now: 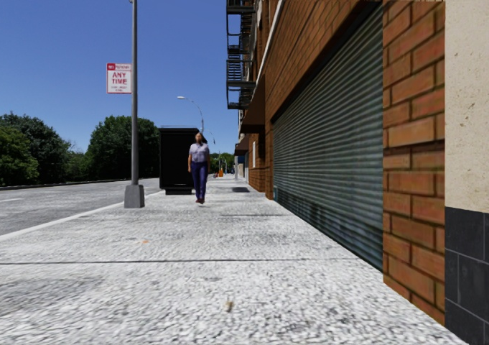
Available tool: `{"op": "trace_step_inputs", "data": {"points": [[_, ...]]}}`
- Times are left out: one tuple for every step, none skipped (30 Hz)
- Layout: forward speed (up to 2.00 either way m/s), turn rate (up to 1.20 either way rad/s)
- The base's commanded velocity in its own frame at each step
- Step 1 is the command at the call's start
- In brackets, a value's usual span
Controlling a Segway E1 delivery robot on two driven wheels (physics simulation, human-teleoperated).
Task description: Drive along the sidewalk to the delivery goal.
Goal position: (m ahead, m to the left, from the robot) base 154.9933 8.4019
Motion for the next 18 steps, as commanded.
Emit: {"op": "trace_step_inputs", "data": {"points": [[2.0,0.0],[2.0,0.0],[2.0,0.0],[2.0,0.0],[2.0,0.0],[2.0,0.0],[2.0,0.0],[2.0,0.0],[2.0,0.0],[2.0,0.0],[2.0,0.0],[2.0,0.0],[2.0,0.0],[2.0,0.0],[2.0,0.0],[2.0,0.0],[2.0,0.0],[2.0,0.0]]}}
